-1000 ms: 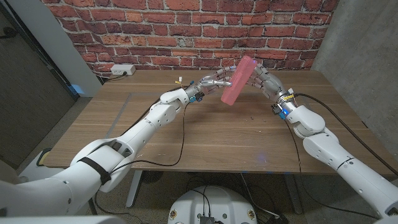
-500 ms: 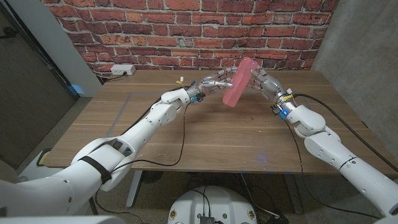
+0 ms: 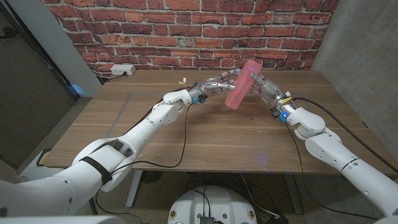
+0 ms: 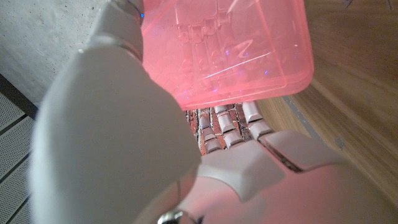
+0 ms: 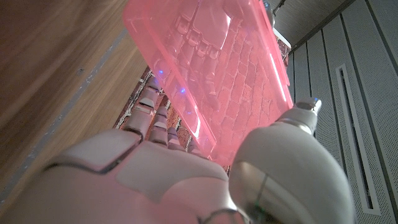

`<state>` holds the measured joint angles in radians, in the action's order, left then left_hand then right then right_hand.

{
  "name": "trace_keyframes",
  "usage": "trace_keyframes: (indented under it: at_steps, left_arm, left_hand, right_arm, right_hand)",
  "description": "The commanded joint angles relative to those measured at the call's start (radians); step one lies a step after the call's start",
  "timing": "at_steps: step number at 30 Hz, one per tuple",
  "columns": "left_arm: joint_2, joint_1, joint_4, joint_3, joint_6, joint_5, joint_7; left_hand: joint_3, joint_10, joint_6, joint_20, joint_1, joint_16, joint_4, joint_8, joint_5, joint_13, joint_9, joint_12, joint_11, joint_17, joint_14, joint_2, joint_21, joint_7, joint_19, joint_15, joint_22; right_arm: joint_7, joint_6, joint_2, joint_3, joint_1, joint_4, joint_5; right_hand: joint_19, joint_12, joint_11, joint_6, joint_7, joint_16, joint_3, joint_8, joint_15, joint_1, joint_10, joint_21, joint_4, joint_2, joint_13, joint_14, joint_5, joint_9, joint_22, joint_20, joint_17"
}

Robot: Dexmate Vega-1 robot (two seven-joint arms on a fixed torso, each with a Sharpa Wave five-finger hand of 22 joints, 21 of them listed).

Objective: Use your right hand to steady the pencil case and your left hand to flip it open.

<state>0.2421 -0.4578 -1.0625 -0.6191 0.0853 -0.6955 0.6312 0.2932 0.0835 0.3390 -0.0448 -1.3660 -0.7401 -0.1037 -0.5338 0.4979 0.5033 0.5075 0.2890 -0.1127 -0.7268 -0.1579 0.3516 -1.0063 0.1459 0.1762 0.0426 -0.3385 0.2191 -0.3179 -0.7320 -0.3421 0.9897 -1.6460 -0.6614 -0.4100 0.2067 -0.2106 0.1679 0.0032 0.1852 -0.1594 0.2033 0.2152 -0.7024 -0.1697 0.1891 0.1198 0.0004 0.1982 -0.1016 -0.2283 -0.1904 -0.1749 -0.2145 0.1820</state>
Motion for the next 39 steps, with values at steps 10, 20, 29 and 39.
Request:
trace_keyframes:
  at_steps: [10,20,29,39]
  left_arm:
    - [0.018,0.004,-0.009,-0.003,-0.026,0.001,-0.005]
    - [0.023,0.015,-0.008,-0.011,-0.043,0.007,0.004]
    - [0.024,0.019,-0.006,-0.017,-0.050,0.010,0.016]
    - [0.039,0.004,-0.037,-0.016,-0.063,0.012,-0.008]
  left_hand:
    - [0.229,0.016,0.037,0.144,-0.404,-0.246,-0.096,-0.012,0.005,0.008,-0.001,0.011,-0.006,-0.152,-0.052,-0.403,-0.436,-0.014,0.077,0.106,-0.093]
    - [0.233,0.018,0.061,0.142,-0.404,-0.252,-0.096,-0.019,0.006,0.012,-0.005,0.012,-0.007,-0.147,-0.059,-0.404,-0.444,-0.025,0.073,0.102,-0.084]
    - [0.235,0.019,0.070,0.140,-0.402,-0.263,-0.095,-0.020,0.006,0.015,-0.009,0.012,-0.004,-0.143,-0.077,-0.405,-0.451,-0.030,0.069,0.106,-0.076]
    - [0.238,0.031,0.102,0.139,-0.402,-0.271,-0.095,-0.030,0.006,0.019,-0.016,0.016,-0.006,-0.138,-0.078,-0.407,-0.460,-0.035,0.064,0.102,-0.064]
  right_arm:
    - [0.021,-0.013,-0.004,0.013,0.006,0.006,-0.017]
    - [0.064,0.027,-0.037,0.003,-0.007,-0.015,-0.027]
    - [0.113,0.032,-0.038,-0.006,-0.016,-0.013,-0.054]
    - [0.141,0.050,-0.028,0.001,-0.010,-0.015,-0.113]
  right_hand:
    - [-0.019,0.013,0.002,0.207,-0.013,0.011,0.052,0.002,-0.033,-0.100,-0.019,0.002,0.024,0.051,0.005,-0.079,0.023,-0.003,-0.003,-0.003,0.000]
    - [0.001,0.025,-0.006,0.204,-0.005,-0.006,0.026,-0.003,0.000,-0.051,0.033,-0.003,-0.003,0.005,0.002,-0.005,0.041,-0.003,-0.002,-0.006,0.002]
    - [0.009,0.034,-0.004,0.207,0.000,-0.003,0.018,-0.005,0.000,-0.033,0.066,-0.004,-0.011,-0.003,0.002,0.005,0.037,-0.003,-0.002,-0.005,0.002]
    - [0.008,0.023,0.015,0.204,-0.007,0.007,0.038,-0.002,-0.014,-0.059,0.044,0.003,-0.005,0.023,0.009,-0.018,0.032,-0.003,-0.006,-0.003,0.003]
